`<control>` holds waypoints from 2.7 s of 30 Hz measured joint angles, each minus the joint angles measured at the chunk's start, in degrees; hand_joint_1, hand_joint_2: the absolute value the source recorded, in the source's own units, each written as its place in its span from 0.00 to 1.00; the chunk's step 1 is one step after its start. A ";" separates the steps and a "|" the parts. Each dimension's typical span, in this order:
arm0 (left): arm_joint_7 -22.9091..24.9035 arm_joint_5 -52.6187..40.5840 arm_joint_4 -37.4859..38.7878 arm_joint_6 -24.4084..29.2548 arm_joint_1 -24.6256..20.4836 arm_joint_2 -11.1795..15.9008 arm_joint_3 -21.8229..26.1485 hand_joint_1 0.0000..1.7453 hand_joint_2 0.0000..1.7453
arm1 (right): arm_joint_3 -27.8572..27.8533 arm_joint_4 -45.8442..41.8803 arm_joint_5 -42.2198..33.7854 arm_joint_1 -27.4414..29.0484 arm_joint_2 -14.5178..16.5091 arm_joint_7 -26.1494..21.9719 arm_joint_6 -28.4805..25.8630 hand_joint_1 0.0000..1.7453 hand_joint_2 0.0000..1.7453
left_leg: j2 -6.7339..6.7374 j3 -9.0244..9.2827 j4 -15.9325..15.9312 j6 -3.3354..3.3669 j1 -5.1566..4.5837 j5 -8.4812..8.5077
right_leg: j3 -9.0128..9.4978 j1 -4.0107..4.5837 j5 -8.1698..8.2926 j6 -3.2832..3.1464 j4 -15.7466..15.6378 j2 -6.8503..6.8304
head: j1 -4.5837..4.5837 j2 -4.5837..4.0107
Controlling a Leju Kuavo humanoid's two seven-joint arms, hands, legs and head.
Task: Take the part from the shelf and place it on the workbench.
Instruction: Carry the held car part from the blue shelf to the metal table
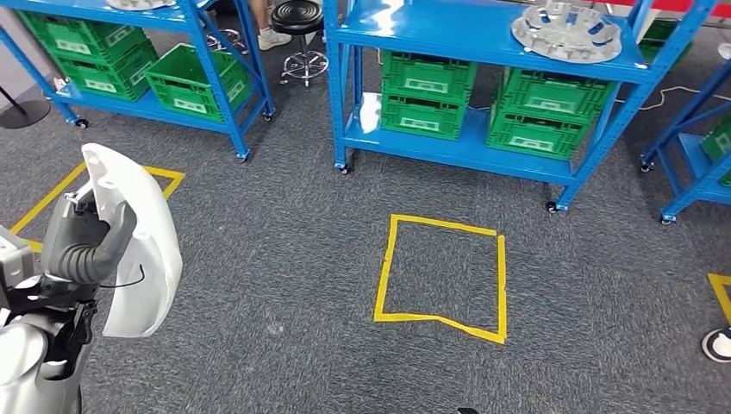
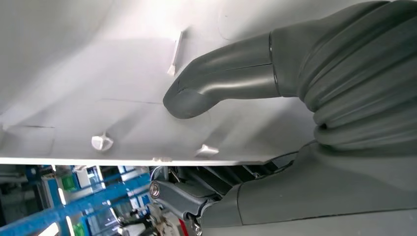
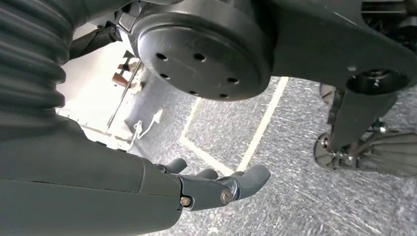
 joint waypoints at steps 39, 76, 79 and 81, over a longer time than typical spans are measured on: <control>0.50 -1.04 4.83 -0.24 -5.66 -1.78 -2.94 1.00 1.00 | -0.04 0.00 -0.67 0.05 0.74 -0.86 0.16 0.00 1.00 | -3.87 -1.13 0.46 1.69 -0.33 0.86 | -7.38 0.54 -5.59 -0.21 14.82 5.21 | 0.39 0.00; 0.77 -1.19 7.19 -1.21 -8.13 -4.24 -4.19 1.00 1.00 | -0.89 0.00 -0.15 -0.16 1.21 -0.80 0.54 0.00 1.00 | -7.30 -1.71 0.15 -0.08 -0.32 1.75 | -1.28 0.58 0.11 -1.28 1.04 7.24 | 0.82 0.00; 0.73 -1.19 7.14 -1.14 -7.70 -3.90 -4.10 1.00 1.00 | -0.90 0.00 -0.08 -0.22 1.27 -0.84 0.51 0.00 1.00 | -5.29 -2.83 2.22 -0.96 -0.33 0.48 | -0.77 0.45 0.67 -2.58 0.28 5.73 | 0.62 0.00; 0.69 -1.20 7.14 -1.12 -7.47 -3.75 -4.07 1.00 1.00 | -0.91 0.00 -0.04 -0.12 1.30 -0.86 0.48 0.00 1.00 | -2.78 -5.78 8.61 -1.39 -0.36 -3.02 | -0.71 0.47 0.77 -3.04 0.07 4.71 | 0.37 0.00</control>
